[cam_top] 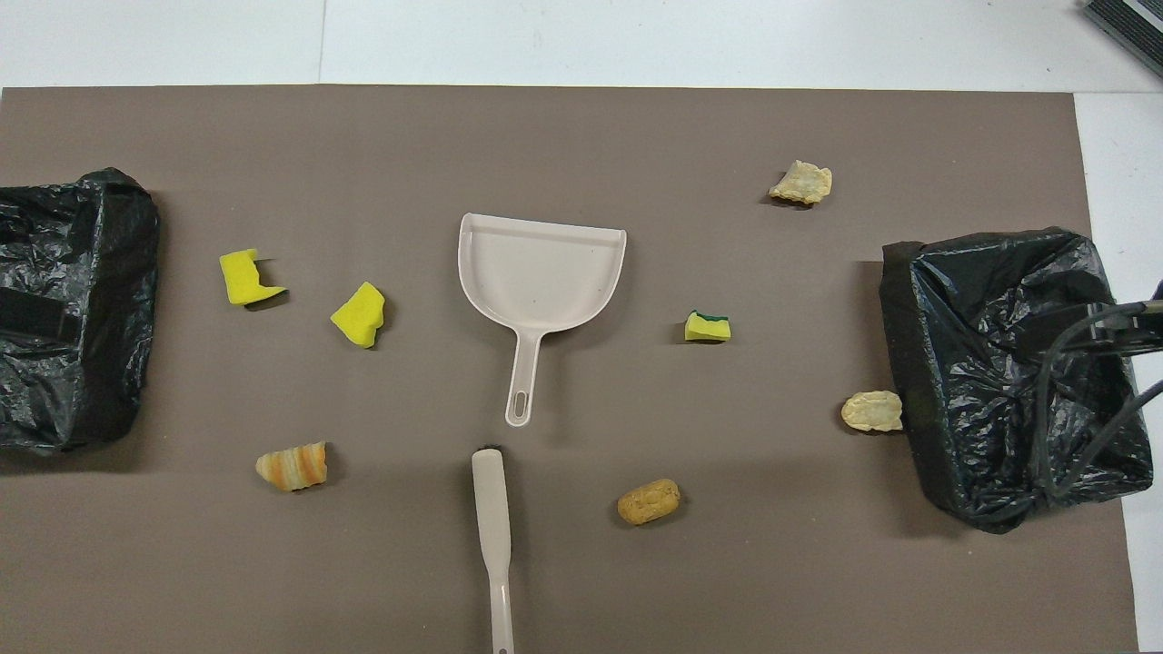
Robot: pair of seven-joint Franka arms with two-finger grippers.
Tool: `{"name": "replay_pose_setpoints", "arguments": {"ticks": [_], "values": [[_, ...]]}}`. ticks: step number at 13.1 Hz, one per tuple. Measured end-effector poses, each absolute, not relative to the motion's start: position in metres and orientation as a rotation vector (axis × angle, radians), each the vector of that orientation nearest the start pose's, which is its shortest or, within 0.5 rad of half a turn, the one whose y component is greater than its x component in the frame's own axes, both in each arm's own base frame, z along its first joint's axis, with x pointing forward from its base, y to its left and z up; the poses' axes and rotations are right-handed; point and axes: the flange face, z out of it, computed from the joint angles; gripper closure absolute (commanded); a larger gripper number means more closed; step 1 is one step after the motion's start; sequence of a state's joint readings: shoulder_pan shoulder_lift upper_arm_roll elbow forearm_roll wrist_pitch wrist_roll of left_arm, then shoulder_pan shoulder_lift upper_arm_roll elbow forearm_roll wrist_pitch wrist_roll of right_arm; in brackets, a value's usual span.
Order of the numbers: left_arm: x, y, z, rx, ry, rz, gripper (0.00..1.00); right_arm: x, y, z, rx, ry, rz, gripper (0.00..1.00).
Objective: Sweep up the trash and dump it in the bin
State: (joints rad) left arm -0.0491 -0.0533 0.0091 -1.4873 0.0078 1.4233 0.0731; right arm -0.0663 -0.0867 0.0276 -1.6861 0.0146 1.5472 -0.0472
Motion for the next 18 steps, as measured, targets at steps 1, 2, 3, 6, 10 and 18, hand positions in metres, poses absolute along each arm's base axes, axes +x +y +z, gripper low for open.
{"name": "replay_pose_setpoints", "arguments": {"ticks": [1,2,3,6,10,18], "values": [[0.520,-0.020,0.679,-3.130,0.174,0.021,0.00,0.523,-0.011,0.614,-3.127,-0.022,0.080,0.00],[0.520,-0.021,0.680,-3.129,0.177,0.021,0.00,0.524,-0.005,0.613,-3.128,-0.010,0.077,0.00],[0.519,-0.025,0.680,-3.129,0.189,0.022,0.00,0.526,0.000,0.611,-3.129,0.001,0.064,0.00],[0.506,-0.071,0.674,-3.122,0.194,0.056,0.00,0.536,0.035,0.596,-3.126,-0.049,0.023,0.00],[0.419,-0.175,0.630,-3.120,0.259,0.163,0.00,0.556,0.103,0.559,-3.061,0.045,0.025,0.00],[0.297,-0.308,0.455,-3.071,0.249,0.192,0.00,0.550,0.127,0.533,-3.018,0.179,0.113,0.00]]}}
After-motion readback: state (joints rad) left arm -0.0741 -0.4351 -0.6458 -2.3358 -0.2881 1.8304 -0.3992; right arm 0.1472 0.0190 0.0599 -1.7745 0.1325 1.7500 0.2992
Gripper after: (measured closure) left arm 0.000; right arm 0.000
